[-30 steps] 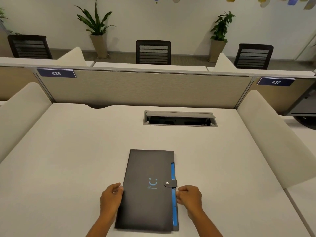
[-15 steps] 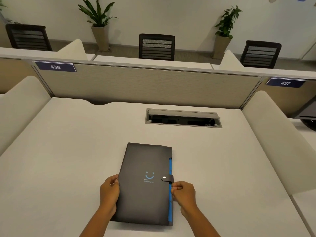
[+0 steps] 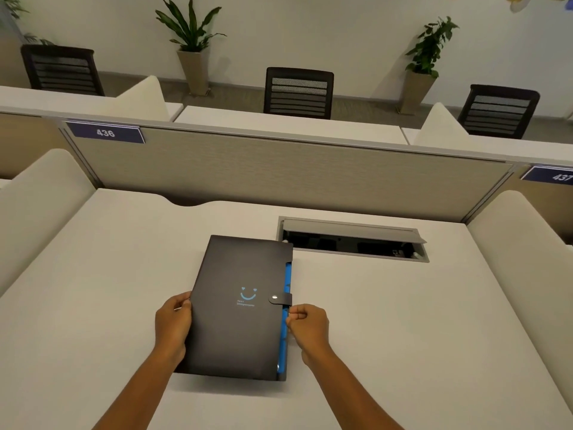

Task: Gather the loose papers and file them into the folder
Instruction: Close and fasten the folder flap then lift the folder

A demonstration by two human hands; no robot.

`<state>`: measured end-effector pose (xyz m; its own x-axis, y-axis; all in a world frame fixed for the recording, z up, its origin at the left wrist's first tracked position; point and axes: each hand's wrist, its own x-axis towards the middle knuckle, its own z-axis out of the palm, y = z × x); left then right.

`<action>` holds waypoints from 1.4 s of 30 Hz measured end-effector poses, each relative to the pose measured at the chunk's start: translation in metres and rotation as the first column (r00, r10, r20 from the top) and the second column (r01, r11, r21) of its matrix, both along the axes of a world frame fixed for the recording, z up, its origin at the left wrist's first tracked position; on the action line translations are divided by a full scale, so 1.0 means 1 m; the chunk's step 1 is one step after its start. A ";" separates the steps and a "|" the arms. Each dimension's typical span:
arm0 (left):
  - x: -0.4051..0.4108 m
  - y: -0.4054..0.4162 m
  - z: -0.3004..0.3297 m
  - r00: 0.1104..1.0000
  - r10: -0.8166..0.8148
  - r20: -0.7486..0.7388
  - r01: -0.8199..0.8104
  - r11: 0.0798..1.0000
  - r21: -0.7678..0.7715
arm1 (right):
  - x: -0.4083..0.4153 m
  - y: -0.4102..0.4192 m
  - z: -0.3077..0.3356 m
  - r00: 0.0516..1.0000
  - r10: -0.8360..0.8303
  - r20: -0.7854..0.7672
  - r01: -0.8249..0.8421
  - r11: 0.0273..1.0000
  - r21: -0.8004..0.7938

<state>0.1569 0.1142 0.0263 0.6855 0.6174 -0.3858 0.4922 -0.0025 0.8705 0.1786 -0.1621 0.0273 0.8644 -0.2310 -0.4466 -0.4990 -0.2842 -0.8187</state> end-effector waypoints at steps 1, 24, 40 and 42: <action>0.009 0.007 0.000 1.000 0.008 0.004 -0.008 1.000 0.007 | 0.009 0.008 -0.001 1.000 0.001 0.001 -0.001 1.000 0.002; 0.179 0.069 -0.022 0.996 -0.015 -0.090 0.033 0.980 0.195 | 0.171 0.084 -0.035 0.998 -0.036 0.042 0.038 0.998 -0.056; 0.194 0.069 -0.031 0.983 -0.044 -0.179 0.100 0.942 0.319 | 0.194 0.091 -0.040 0.999 -0.006 0.046 0.009 0.998 -0.068; 0.191 0.069 -0.029 0.982 -0.027 -0.187 0.088 0.940 0.328 | 0.194 0.090 -0.038 0.999 0.010 0.031 -0.008 0.998 -0.060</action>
